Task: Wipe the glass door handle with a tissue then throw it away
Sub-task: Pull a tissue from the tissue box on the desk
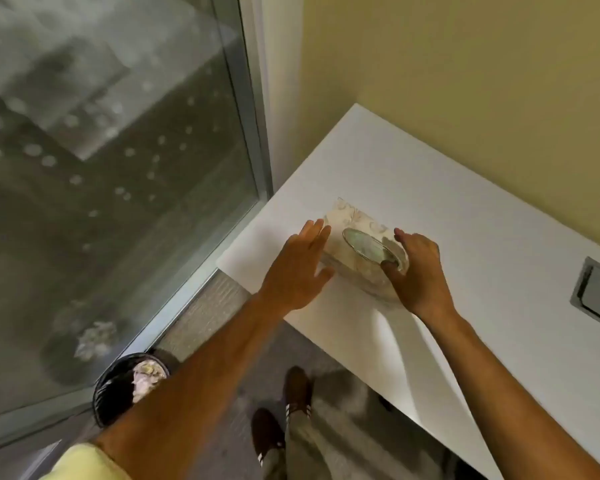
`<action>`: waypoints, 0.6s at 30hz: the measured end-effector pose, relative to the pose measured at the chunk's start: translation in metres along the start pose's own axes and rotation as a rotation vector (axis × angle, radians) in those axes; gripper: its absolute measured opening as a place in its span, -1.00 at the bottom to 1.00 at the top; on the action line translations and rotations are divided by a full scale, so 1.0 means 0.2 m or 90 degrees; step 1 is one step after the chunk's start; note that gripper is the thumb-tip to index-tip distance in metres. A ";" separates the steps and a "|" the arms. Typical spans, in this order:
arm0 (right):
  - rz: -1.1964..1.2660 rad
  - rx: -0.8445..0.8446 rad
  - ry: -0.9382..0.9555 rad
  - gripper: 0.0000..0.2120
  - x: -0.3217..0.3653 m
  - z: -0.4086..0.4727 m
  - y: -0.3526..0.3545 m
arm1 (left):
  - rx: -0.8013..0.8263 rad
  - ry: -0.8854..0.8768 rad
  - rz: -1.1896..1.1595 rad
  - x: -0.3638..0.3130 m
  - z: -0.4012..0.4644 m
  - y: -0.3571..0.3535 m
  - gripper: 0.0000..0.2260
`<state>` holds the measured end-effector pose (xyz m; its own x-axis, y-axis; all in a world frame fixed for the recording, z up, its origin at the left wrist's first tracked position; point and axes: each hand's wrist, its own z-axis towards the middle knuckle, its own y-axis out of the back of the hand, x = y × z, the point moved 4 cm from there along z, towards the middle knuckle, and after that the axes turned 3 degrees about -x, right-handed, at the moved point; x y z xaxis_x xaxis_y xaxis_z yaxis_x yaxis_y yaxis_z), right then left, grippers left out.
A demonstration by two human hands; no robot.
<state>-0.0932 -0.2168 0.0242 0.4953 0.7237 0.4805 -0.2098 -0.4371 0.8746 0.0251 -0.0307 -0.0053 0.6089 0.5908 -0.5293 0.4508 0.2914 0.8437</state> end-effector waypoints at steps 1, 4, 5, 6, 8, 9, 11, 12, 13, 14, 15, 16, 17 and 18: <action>0.000 -0.005 -0.001 -0.46 -0.02 0.04 -0.04 | 0.010 -0.020 0.016 0.01 0.05 -0.04 -0.30; 0.020 0.012 -0.020 -0.53 -0.05 0.12 -0.13 | 0.037 -0.022 0.070 0.03 0.19 -0.12 -0.30; 0.039 0.015 -0.009 -0.53 -0.06 0.15 -0.17 | 0.049 -0.015 0.072 0.03 0.23 -0.16 -0.28; 0.058 0.020 0.007 -0.54 -0.07 0.17 -0.19 | 0.062 -0.009 0.069 0.03 0.25 -0.20 -0.24; 0.063 0.028 0.057 -0.62 -0.08 0.20 -0.23 | 0.078 -0.008 0.084 0.04 0.27 -0.27 -0.21; 0.049 0.034 0.072 -0.71 -0.08 0.21 -0.25 | 0.075 -0.010 0.105 0.05 0.28 -0.30 -0.23; 0.038 0.044 0.087 -0.83 -0.09 0.23 -0.26 | 0.068 -0.009 0.140 0.06 0.28 -0.33 -0.24; 0.056 0.052 0.090 -0.85 -0.09 0.23 -0.26 | 0.068 -0.010 0.146 0.06 0.28 -0.34 -0.22; 0.085 0.059 0.084 -0.85 -0.08 0.23 -0.26 | 0.075 -0.012 0.146 0.06 0.28 -0.34 -0.18; 0.115 0.058 0.072 -0.85 -0.07 0.23 -0.24 | 0.083 -0.016 0.141 0.07 0.29 -0.35 -0.15; 0.136 0.046 0.061 -0.86 -0.05 0.22 -0.22 | 0.089 -0.022 0.138 0.07 0.29 -0.35 -0.12; 0.149 0.023 0.053 -0.87 -0.03 0.21 -0.19 | 0.094 -0.024 0.139 0.07 0.29 -0.35 -0.10; 0.165 0.001 0.045 -0.87 -0.01 0.20 -0.16 | 0.102 -0.028 0.140 0.07 0.29 -0.34 -0.09; 0.189 -0.018 0.039 -0.86 0.01 0.19 -0.13 | 0.110 -0.027 0.141 0.07 0.29 -0.34 -0.09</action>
<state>-0.0550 -0.2244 -0.0001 0.3573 0.5976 0.7178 -0.3617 -0.6200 0.6963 0.0407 -0.0865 -0.0750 0.7303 0.5926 -0.3398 0.4061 0.0233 0.9135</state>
